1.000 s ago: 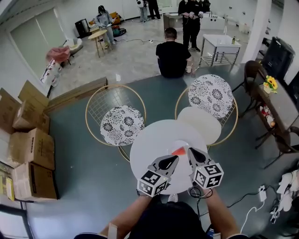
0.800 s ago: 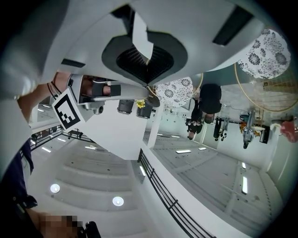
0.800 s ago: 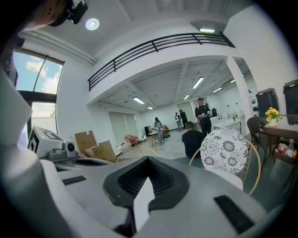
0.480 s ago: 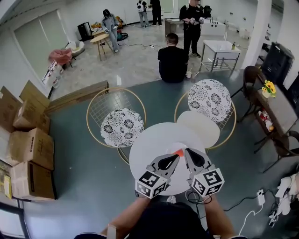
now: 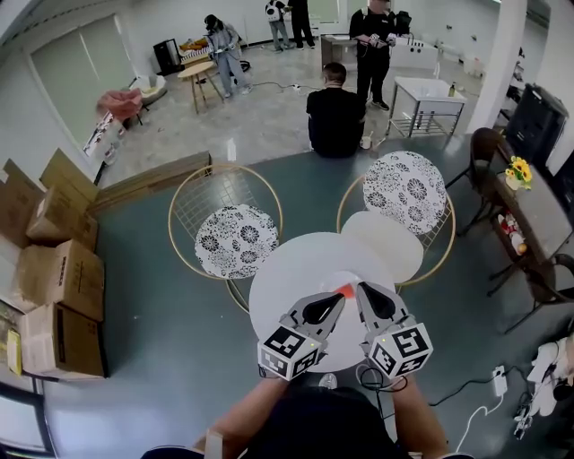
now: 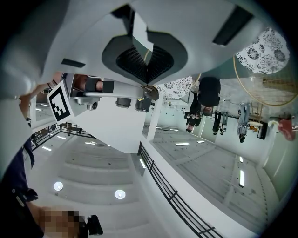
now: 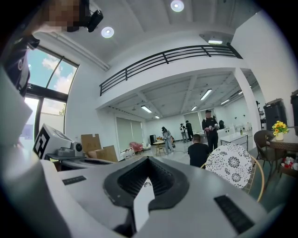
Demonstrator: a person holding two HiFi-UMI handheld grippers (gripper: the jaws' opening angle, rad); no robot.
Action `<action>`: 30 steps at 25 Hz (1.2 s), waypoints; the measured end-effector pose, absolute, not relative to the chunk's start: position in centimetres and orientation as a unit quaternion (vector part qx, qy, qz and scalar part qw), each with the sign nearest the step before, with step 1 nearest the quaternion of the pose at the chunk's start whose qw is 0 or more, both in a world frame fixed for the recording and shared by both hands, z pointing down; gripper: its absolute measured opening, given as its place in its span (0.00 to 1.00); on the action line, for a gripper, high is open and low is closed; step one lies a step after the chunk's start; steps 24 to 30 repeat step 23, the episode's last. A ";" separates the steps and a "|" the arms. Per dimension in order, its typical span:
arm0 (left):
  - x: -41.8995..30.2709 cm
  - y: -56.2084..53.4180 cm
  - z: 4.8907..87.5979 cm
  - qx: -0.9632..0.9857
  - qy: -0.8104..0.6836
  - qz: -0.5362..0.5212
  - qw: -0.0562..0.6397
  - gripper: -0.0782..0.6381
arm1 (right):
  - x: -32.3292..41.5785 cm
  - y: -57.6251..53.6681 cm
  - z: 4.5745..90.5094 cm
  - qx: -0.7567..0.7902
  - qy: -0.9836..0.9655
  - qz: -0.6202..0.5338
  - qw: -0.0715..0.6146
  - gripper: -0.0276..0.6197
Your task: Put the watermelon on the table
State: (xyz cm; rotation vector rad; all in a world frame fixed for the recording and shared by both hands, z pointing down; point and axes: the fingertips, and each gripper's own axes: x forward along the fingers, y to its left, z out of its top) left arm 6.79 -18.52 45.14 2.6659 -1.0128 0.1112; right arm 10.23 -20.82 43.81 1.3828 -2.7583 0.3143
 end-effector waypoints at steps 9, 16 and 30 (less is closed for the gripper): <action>6.5 -18.6 45.1 0.924 -0.352 0.041 0.143 0.11 | 9.8 -20.9 43.7 0.444 -0.890 0.102 0.017 0.05; 6.6 -18.8 45.0 0.923 -0.354 0.041 0.143 0.11 | 10.0 -21.1 43.6 0.443 -0.890 0.105 0.016 0.05; 6.8 -18.6 45.2 0.923 -0.355 0.041 0.142 0.11 | 10.1 -20.9 43.8 0.442 -0.891 0.103 0.018 0.05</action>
